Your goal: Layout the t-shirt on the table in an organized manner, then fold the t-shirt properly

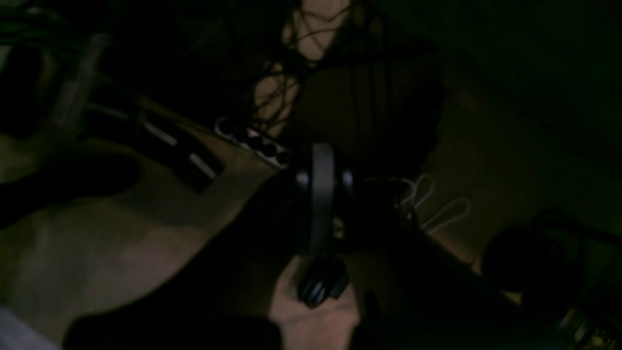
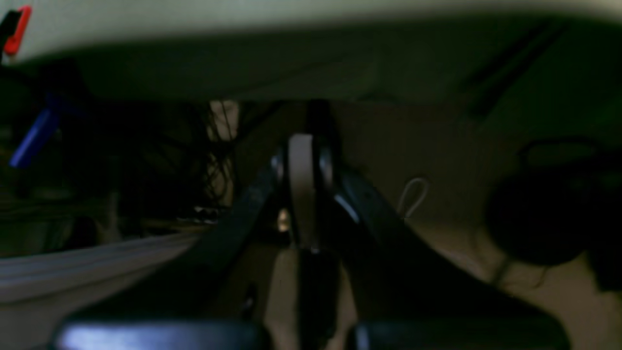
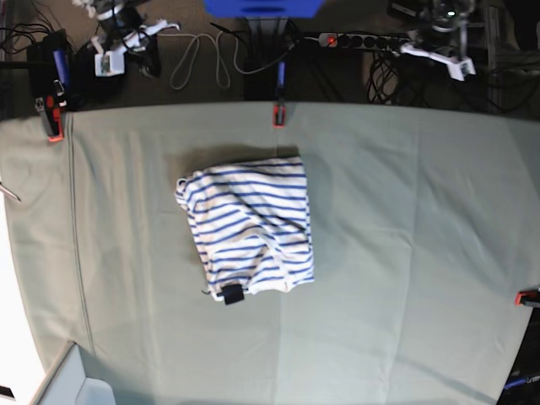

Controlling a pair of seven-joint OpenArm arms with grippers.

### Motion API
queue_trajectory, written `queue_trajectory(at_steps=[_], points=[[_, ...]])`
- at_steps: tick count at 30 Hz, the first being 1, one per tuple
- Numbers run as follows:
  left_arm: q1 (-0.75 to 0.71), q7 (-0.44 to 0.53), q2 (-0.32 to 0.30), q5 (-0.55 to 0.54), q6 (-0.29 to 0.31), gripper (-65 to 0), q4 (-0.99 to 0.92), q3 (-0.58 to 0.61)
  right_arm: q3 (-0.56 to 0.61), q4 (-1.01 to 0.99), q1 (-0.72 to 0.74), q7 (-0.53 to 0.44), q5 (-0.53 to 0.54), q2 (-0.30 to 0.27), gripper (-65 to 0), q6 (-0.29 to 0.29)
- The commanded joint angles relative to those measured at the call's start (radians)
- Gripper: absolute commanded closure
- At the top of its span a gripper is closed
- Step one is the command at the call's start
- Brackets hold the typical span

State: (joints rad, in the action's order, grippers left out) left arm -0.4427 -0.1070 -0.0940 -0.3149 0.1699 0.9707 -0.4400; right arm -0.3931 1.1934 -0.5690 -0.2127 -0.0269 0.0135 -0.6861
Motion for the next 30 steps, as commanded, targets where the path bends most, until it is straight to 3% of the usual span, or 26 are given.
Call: queue_trajectory(at_steps=[1,5,10,13,16,20,25,28,30], points=[[0.009,0.049,-0.02,0.024,0.0,-0.1,-0.048,0.03,0.003,-0.04,-0.003,-0.021,0.0,-0.01,0.0,-0.012],[0.127,0.261,-0.033,0.139,0.0,-0.1,-0.381,0.166,0.033,-0.323,0.099,-0.104,0.0,-0.053,0.0,-0.012],[0.285,0.517,-0.048,0.204,0.0,-0.1,-0.786,0.224,0.059,-0.648,0.212,-0.287,0.0,-0.077,0.0,-0.012],[0.365,0.567,-0.051,0.204,0.0,-0.1,-0.907,0.27,0.064,-0.795,0.284,-0.35,-0.001,-0.096,0.0,0.003],[0.387,0.499,-0.051,0.204,0.0,-0.1,-0.91,0.335,0.122,-0.918,0.347,-0.356,-0.001,-0.106,0.0,0.142],[0.428,0.364,-0.043,0.201,0.0,-0.2,-0.909,0.393,0.211,-1.041,0.402,-0.36,-0.001,-0.123,0.0,0.42],[0.434,0.332,-0.022,0.201,0.0,-0.2,-0.909,0.464,0.328,-1.048,0.41,-0.353,0.0,-0.12,0.0,0.711],[0.433,0.329,-0.019,0.196,0.0,-0.2,-0.909,0.485,0.352,-1.048,0.406,-0.311,0.0,-0.106,0.0,0.826],[0.43,0.295,-0.017,0.198,0.001,-0.2,-0.909,0.484,0.349,-1.048,0.407,-0.264,0.002,-0.102,0.0,0.865]])
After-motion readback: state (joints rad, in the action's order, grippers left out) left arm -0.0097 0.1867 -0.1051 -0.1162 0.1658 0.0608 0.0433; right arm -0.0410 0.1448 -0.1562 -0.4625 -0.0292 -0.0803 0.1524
